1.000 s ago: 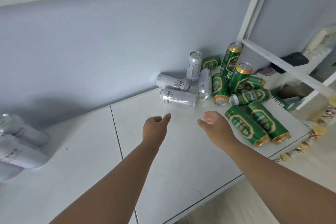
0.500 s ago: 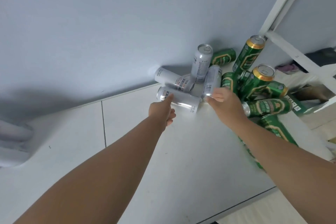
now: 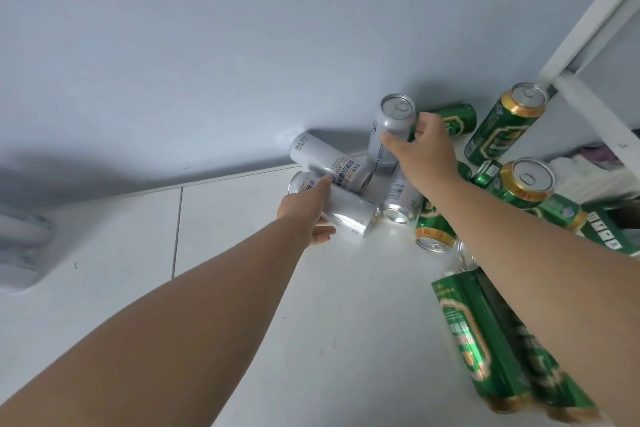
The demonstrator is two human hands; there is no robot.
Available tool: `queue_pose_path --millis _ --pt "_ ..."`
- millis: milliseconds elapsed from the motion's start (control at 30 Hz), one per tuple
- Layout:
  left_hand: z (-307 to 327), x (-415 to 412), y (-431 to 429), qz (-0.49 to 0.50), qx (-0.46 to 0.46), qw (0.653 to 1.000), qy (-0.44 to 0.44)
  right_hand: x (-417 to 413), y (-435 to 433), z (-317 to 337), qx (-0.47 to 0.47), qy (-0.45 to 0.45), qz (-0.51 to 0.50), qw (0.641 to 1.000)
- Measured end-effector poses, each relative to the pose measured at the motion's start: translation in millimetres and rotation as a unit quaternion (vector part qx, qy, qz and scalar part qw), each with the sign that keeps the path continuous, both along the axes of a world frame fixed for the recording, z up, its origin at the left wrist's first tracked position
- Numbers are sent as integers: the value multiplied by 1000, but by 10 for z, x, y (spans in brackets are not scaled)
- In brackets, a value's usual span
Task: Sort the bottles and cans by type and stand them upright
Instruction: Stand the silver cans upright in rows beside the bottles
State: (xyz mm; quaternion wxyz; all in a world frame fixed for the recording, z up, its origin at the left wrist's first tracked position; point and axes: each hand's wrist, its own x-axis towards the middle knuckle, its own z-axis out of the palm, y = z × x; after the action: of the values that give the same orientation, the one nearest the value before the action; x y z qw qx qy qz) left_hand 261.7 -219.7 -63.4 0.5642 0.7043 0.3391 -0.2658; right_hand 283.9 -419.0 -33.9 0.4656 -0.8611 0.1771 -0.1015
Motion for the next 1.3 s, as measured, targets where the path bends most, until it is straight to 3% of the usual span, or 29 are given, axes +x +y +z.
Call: queue_pose_path --millis 367,567,767,1000,1300 --pt "-33 136 -118 20 42 999 4 203 -36 -248 5 39 21 999" --pt "-52 107 -78 57 28 998 -16 265 -67 -296 -173 92 21 981" --pt "1 62 18 78 13 995 -56 336 -87 -478 -227 98 28 969" --pt "51 21 123 93 21 989 -113 307 -90 -499 -190 60 27 980" --pt "308 33 235 80 17 973 -214 172 -11 -232 -62 52 17 997"
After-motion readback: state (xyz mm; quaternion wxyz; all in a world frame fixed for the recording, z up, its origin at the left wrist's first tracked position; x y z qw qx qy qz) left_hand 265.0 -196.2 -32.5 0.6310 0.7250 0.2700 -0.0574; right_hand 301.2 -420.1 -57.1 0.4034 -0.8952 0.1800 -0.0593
